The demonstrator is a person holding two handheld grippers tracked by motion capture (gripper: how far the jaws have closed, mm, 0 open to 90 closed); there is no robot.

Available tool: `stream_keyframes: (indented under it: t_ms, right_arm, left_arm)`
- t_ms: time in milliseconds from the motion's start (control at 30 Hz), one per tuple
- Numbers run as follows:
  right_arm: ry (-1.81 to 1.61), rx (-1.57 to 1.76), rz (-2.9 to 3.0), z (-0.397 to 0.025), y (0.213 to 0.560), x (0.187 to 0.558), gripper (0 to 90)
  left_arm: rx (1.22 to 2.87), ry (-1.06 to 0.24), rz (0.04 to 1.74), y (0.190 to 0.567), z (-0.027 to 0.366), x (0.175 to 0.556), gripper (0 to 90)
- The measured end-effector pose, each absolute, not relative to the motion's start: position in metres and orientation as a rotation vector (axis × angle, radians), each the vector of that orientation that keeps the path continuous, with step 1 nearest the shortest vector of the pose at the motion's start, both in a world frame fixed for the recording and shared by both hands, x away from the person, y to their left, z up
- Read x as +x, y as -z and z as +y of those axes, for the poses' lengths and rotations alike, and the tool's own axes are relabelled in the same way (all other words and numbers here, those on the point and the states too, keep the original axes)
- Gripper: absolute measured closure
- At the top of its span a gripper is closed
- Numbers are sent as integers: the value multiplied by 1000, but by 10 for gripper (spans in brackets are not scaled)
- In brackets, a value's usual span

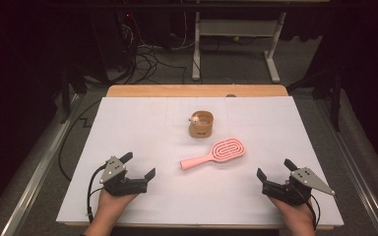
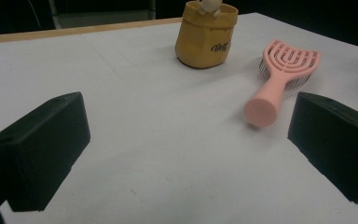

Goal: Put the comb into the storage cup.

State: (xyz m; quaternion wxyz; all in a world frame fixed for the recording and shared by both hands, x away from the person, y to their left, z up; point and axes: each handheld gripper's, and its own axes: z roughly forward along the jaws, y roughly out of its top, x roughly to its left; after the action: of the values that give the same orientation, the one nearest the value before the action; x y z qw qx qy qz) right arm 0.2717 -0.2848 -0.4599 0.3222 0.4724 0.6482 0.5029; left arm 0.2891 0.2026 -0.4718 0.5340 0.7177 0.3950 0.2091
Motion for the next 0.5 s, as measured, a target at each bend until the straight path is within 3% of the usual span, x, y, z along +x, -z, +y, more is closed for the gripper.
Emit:
stream_keyframes:
  t_ms: [500]
  right_arm:
    - [-1325, 1240, 1707, -283, 460, 272, 0]
  left_arm:
    - [1704, -511, 927, 473, 202, 288, 0]
